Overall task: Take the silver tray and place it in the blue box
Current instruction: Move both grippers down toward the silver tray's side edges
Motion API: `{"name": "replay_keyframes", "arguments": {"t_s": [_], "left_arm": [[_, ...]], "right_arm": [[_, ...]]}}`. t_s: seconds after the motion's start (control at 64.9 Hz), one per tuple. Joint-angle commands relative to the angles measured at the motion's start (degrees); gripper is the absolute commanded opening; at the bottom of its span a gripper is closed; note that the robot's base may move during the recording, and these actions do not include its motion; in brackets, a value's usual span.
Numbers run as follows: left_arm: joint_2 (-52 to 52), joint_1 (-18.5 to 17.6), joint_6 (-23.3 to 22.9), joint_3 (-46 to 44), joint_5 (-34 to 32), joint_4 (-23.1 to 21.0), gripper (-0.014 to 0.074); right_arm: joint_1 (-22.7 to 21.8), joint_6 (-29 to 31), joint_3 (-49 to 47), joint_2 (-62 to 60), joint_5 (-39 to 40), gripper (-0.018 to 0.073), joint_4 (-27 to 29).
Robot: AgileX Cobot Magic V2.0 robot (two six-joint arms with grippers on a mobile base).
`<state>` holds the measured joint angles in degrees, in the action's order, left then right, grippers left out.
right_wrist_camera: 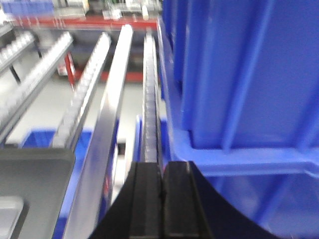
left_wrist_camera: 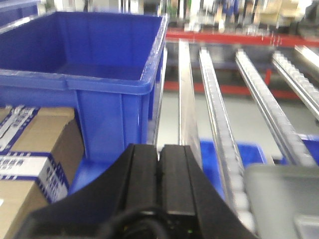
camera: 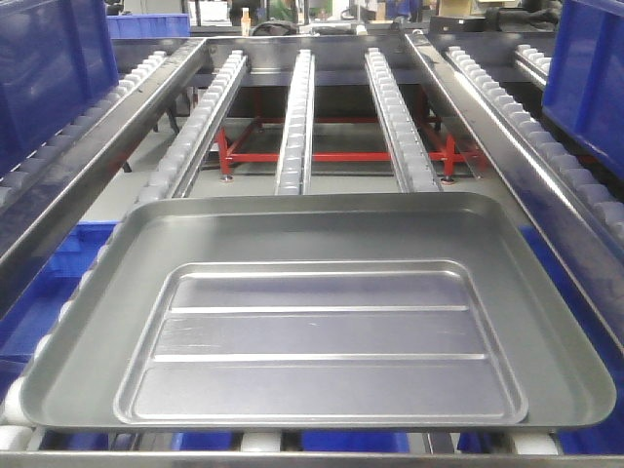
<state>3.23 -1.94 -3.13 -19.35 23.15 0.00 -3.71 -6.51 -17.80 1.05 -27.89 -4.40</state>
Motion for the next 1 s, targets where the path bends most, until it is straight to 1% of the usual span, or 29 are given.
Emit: {"name": "replay_keyframes", "arguments": {"t_s": [0.0,0.062,0.123,0.154,0.246,0.339,0.416,0.477,0.508,0.539,0.57,0.616,0.678,0.755,0.816,0.847,0.893,0.986], "left_arm": [[6.5,-0.3,1.7,-8.8,10.5,-3.4,-0.0095],[11.6,-0.3,4.6,-12.5,20.6,-5.7,-0.0095],[16.8,-0.3,5.4,-14.4,25.3,-7.5,-0.0095],[18.5,-0.3,5.4,-14.6,26.1,-8.4,-0.0095],[23.7,-0.3,5.4,-14.6,26.0,-11.7,-0.0095],[28.6,-0.3,5.4,-14.6,24.4,-12.8,-0.0095],[31.5,-0.3,5.4,-14.6,22.6,-13.9,-0.0095],[34.3,-0.3,5.4,-14.6,22.2,-17.2,-0.0095],[35.4,-0.5,6.1,-14.7,22.2,-20.0,-0.0095],[35.9,-1.4,7.1,-14.9,21.7,-22.9,-0.0095],[36.1,-2.3,7.3,-15.1,21.3,-23.7,-0.0095],[36.5,-4.2,6.5,-15.4,20.8,-23.7,-0.0095],[37.0,-6.8,3.1,-15.8,20.5,-21.3,-0.0095],[38.2,-9.5,-2.7,-15.8,20.2,-15.5,-0.0095],[40.3,-12.3,-8.6,-15.9,19.8,-9.5,-0.0095],[41.4,-13.4,-10.8,-16.0,19.7,-7.6,-0.0095],[42.9,-15.0,-13.5,-16.4,19.7,-6.2,-0.0095],[46.4,-18.0,-16.5,-17.8,18.9,-5.1,-0.0096]], "right_arm": [[-0.1,0.5,-6.6,5.7,-8.3,0.0050,-0.2],[-0.1,0.5,-9.5,10.2,-15.5,0.0050,0.0],[-0.1,0.5,-11.6,14.7,-21.3,0.0050,0.2],[-0.1,0.5,-12.0,16.5,-22.9,0.0050,0.2],[-0.1,0.5,-12.0,21.6,-25.0,0.0050,0.2],[-0.1,0.5,-12.0,24.5,-25.5,0.0050,0.5],[-0.1,0.5,-12.0,27.0,-25.8,0.0050,3.4],[0.0,0.5,-12.0,29.6,-27.7,0.0053,7.4],[0.1,0.5,-12.0,31.1,-27.9,0.0061,9.6],[0.4,0.5,-12.2,32.4,-27.6,0.0062,11.4],[0.7,0.5,-12.5,33.1,-27.2,0.0061,11.8],[1.2,-0.1,-12.9,34.2,-26.5,0.0061,11.8],[1.7,-1.0,-13.5,35.6,-26.3,0.0062,11.8],[2.7,-2.1,-14.1,37.5,-24.8,0.0062,11.8],[3.8,-2.6,-14.8,39.5,-22.5,0.0062,11.8],[4.4,-3.3,-15.2,40.5,-21.7,0.0062,11.8],[5.3,-3.9,-15.8,42.0,-20.7,0.0062,11.5],[7.2,-4.8,-17.1,44.9,-18.1,0.0068,10.3]]}}
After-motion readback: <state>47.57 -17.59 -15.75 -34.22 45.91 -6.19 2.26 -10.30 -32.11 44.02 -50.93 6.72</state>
